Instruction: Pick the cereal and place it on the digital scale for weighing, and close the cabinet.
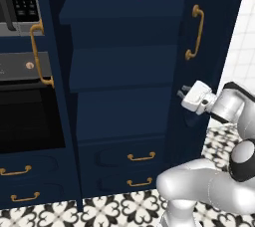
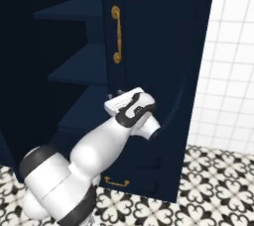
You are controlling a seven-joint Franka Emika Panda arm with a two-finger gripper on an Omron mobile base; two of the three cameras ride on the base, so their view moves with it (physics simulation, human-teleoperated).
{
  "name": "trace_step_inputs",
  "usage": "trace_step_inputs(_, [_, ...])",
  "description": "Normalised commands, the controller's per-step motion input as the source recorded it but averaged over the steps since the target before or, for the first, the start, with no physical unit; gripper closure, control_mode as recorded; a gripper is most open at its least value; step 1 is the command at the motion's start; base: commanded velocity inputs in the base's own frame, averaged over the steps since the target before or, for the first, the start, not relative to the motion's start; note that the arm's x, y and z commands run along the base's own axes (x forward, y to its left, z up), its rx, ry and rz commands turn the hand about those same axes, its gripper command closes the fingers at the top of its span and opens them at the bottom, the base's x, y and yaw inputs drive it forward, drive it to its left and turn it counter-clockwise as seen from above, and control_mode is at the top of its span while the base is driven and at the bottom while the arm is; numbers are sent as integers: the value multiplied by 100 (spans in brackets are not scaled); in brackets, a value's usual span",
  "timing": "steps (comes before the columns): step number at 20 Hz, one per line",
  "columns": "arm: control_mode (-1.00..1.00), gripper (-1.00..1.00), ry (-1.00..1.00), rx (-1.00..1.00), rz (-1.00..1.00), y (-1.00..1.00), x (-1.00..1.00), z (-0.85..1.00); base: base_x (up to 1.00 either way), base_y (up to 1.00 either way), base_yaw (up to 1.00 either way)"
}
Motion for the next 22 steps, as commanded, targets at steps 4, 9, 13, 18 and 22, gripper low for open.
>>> trace_step_inputs(4, [-100,-100,26,0,-34,0,100,-4,0,0,0])
trace_step_inputs(9, [-100,-100,18,0,-30,-5,100,-31,0,0,0])
trace_step_inputs(13, [-100,-100,16,0,-30,-6,100,-23,0,0,0])
trace_step_inputs(18, [-100,-100,7,0,-19,-26,89,-1,0,0,0])
trace_step_inputs(22, [-100,-100,3,3,-8,-37,87,0,0,0,0])
